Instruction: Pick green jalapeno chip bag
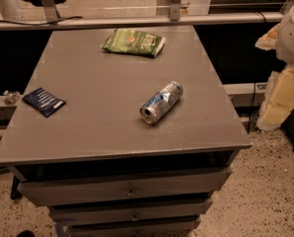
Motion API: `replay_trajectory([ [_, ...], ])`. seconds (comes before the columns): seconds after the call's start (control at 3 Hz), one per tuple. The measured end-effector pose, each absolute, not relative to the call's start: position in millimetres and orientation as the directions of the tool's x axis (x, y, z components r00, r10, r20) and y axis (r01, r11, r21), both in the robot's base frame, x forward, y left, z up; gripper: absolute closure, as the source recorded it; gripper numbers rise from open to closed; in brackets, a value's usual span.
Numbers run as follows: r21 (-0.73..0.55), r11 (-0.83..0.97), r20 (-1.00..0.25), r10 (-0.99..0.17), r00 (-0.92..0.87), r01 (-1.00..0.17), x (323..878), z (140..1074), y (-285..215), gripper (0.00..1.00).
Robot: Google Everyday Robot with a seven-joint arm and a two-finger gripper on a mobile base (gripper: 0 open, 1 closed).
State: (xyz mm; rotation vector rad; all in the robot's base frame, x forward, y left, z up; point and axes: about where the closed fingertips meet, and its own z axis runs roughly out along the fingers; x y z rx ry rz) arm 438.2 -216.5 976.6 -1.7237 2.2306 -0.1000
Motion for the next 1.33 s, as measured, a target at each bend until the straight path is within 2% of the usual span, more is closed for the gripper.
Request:
replay_trajectory([
  [0.33, -0.247, 0.270, -0.207, -0.953, -0.221, -0.931, 438.2, 976.6, -216.5, 0.00],
  [0.67, -0.255, 0.297, -0.330, -0.921, -0.206, -0.920, 485.6, 979.5, -189.7, 0.00],
  [1.0, -0.253, 0.341, -0.530, -0.832, -0.165, -0.906, 564.8, 993.0, -136.1, 0.00],
  [1.33, -0.254, 0.355, -0.659, -0.744, -0.108, -0.900, 620.8, 1009.7, -86.0, 0.00],
])
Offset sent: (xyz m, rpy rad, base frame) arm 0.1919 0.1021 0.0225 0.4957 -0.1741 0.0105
